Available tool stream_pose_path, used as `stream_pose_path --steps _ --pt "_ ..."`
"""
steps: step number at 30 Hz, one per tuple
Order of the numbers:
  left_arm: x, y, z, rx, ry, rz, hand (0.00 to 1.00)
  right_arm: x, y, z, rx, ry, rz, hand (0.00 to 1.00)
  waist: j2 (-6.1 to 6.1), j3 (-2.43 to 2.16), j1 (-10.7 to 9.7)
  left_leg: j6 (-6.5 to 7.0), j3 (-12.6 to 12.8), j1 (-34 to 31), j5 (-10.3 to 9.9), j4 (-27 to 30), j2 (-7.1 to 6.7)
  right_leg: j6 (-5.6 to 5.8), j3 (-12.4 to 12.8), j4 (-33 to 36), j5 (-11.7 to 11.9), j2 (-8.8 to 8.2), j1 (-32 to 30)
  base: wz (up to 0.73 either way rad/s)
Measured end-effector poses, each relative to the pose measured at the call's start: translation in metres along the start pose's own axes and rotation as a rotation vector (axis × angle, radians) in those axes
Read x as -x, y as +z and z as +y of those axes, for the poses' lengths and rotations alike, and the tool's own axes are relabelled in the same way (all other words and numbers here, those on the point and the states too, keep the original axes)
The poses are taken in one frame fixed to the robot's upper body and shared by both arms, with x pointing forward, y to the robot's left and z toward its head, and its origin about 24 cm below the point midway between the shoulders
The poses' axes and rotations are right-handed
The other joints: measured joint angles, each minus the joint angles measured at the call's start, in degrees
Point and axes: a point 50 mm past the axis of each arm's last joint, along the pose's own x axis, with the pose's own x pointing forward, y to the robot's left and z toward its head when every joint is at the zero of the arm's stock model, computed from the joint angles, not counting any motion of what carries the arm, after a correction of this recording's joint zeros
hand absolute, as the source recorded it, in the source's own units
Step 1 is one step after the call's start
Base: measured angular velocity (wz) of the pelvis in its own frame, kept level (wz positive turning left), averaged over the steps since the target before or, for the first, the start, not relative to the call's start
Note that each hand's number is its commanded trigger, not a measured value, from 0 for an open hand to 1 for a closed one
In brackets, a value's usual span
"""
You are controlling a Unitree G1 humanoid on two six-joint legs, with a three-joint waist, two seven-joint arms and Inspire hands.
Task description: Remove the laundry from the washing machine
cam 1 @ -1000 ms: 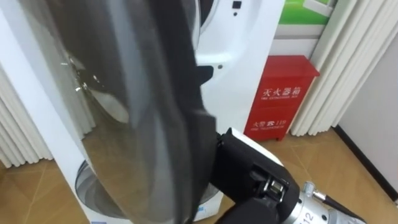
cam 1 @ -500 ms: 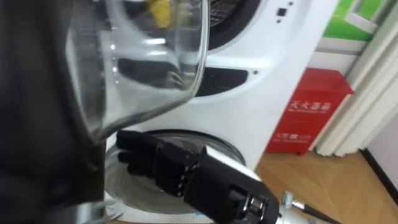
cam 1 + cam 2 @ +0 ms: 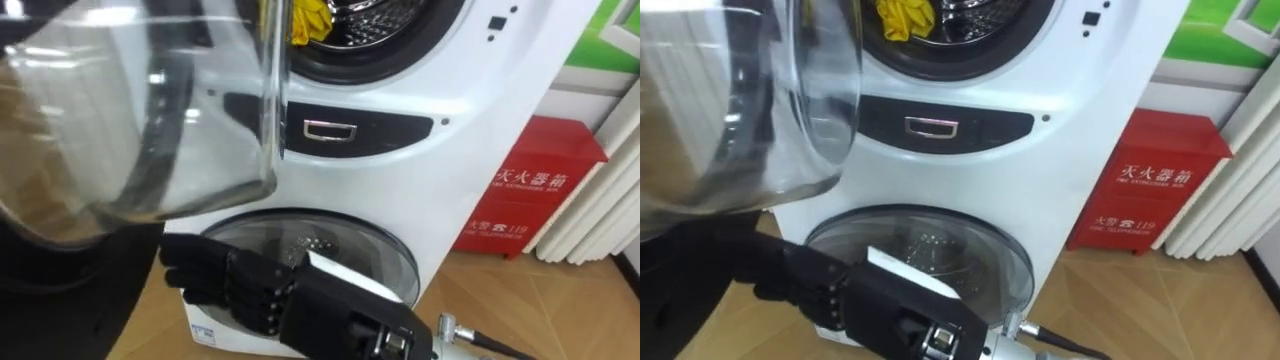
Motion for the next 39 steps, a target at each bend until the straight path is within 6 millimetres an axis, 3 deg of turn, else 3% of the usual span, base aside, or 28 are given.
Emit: stream_pose_path --steps 10,19,21,26,30,39 --pt "-0.001 0.003 0.002 0.020 0.004 -0.005 0.00 -0.007 0.000 0.000 0.001 0.009 -0.003 0.00 0.08 0.07 1.15 0.00 -0.92 -0.02 0.00 0.02 -0.12 0.25 -0.72 -0.27 -0.25 -0.10 0.59 0.05" --pt "-0.002 0.009 0.001 0.020 0.001 -0.020 0.00 -0.033 0.002 -0.014 0.038 0.040 -0.015 0.00 0.16 0.27 1.92 0.00 -1.56 -0.71 0.00 0.15 -0.03 0.24 -2.35 -0.97 -0.29 -0.08 0.78 0.08" --pt "-0.003 0.015 0.001 0.026 0.003 -0.036 0.00 -0.039 0.002 -0.018 0.035 0.003 -0.025 0.00 0.52 0.52 3.11 0.00 -1.37 -0.83 0.00 0.19 -0.05 0.24 -2.22 -1.10 -0.29 -0.09 0.76 0.02" --pt "-0.003 0.018 0.001 0.026 0.004 -0.042 0.00 -0.053 -0.005 -0.024 0.053 -0.013 0.011 0.00 1.14 1.03 3.92 0.00 -1.44 -0.92 0.00 0.17 -0.12 0.26 -2.33 -1.15 -0.30 -0.14 0.77 0.02" --pt "-0.003 0.018 0.000 0.027 0.002 -0.040 0.00 -0.053 -0.014 -0.031 0.051 -0.070 0.049 0.00 1.22 1.08 4.38 0.00 -1.45 -1.03 0.00 0.13 -0.07 0.27 -2.60 -1.12 -0.31 -0.13 0.77 0.04" --pt "-0.004 0.025 -0.005 -0.003 -0.007 -0.039 0.00 -0.065 -0.013 -0.041 0.072 -0.129 0.052 0.00 1.29 1.12 4.50 0.00 -1.53 -1.08 0.00 0.08 -0.04 0.27 -2.61 -0.96 -0.30 -0.09 0.75 0.01"
